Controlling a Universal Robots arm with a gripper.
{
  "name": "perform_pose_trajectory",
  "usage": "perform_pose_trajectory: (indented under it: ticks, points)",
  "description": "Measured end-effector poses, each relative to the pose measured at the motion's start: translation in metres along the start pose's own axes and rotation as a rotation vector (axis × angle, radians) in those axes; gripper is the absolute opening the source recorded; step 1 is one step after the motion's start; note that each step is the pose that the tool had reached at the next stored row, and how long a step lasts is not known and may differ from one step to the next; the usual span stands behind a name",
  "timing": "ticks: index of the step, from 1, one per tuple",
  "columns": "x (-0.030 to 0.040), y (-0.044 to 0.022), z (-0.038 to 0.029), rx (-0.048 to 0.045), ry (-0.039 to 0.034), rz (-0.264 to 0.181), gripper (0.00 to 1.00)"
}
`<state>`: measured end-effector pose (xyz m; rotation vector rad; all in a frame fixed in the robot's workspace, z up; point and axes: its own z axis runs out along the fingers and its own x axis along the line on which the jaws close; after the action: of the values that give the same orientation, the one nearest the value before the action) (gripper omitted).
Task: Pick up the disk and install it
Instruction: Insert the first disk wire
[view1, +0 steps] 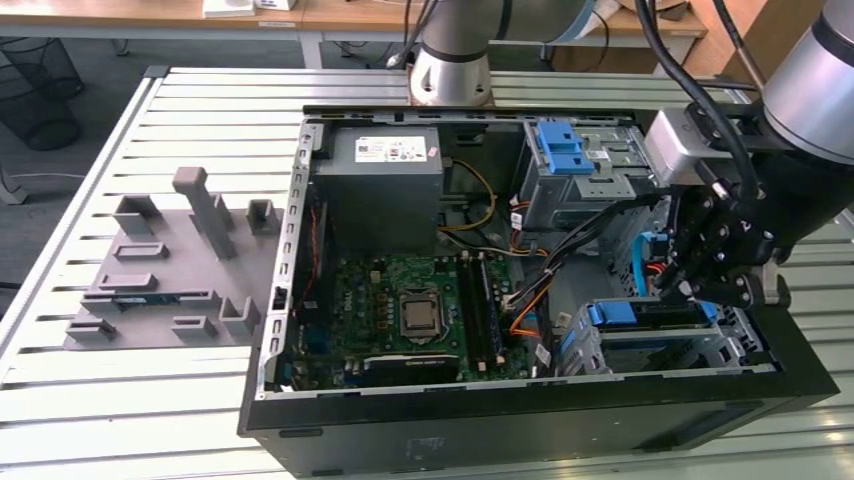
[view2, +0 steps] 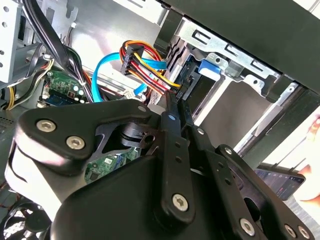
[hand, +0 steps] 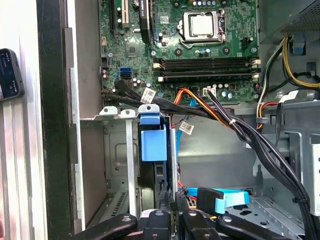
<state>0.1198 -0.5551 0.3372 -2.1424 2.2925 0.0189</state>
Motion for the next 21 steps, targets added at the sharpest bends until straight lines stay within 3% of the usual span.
perform_pose_trajectory:
  ticks: [21]
  points:
    - [0.0027, -0.0029, 0.0018, -0.0095, 0.0007, -0.005, 0.16]
